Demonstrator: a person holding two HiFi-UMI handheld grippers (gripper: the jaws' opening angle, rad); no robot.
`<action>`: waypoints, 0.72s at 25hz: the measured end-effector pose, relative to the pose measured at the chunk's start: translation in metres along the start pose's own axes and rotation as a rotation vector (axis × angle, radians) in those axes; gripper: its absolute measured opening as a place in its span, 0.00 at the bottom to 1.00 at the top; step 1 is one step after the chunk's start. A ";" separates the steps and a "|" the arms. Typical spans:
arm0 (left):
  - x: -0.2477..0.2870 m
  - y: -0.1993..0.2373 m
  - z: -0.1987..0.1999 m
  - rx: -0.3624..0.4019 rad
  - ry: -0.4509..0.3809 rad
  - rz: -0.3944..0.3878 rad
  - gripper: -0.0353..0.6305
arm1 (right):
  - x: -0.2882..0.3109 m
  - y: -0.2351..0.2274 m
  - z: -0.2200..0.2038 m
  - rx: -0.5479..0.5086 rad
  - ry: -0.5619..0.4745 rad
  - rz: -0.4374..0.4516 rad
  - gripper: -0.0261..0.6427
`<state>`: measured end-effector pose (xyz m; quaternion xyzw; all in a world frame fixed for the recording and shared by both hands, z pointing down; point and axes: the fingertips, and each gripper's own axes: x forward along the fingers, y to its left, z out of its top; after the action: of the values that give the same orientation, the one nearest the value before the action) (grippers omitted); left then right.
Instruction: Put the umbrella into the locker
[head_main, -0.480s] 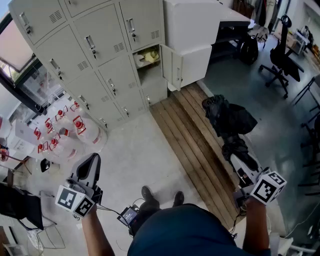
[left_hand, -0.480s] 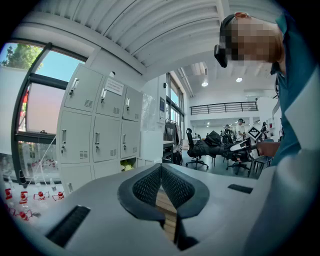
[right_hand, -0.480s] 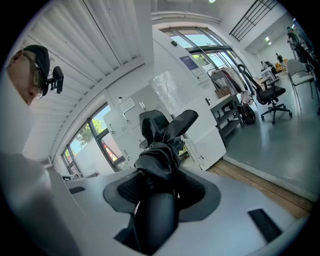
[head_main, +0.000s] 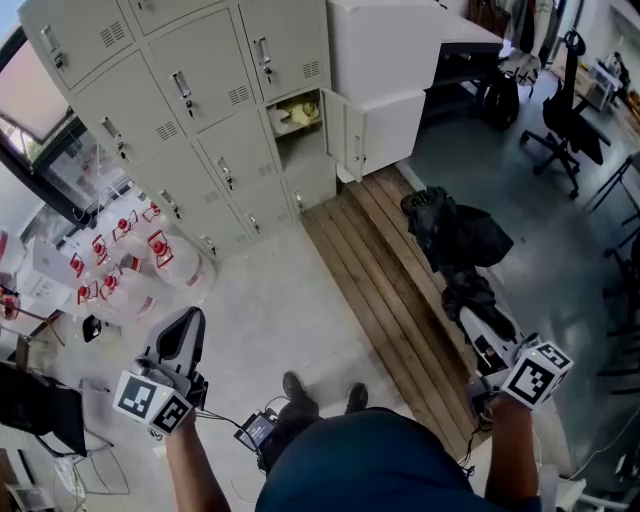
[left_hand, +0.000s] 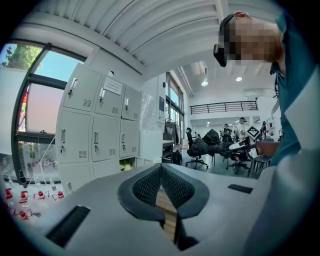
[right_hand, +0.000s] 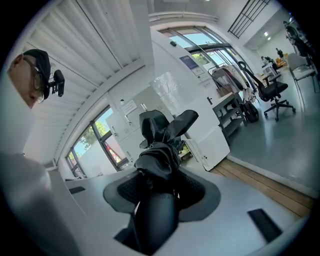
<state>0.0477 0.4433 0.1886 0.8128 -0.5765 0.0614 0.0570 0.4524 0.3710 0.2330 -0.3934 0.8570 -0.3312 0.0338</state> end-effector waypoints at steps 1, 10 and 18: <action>0.000 -0.002 0.000 0.000 0.000 0.003 0.08 | 0.000 0.000 0.001 0.000 0.000 0.006 0.34; 0.006 0.005 -0.001 -0.008 0.001 0.013 0.08 | 0.034 0.006 0.011 0.005 0.012 0.066 0.34; 0.043 0.070 -0.002 -0.030 -0.004 -0.023 0.08 | 0.106 0.024 0.023 0.045 -0.007 0.068 0.33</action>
<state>-0.0045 0.3805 0.1997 0.8185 -0.5680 0.0506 0.0690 0.3712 0.2964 0.2221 -0.3641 0.8621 -0.3479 0.0569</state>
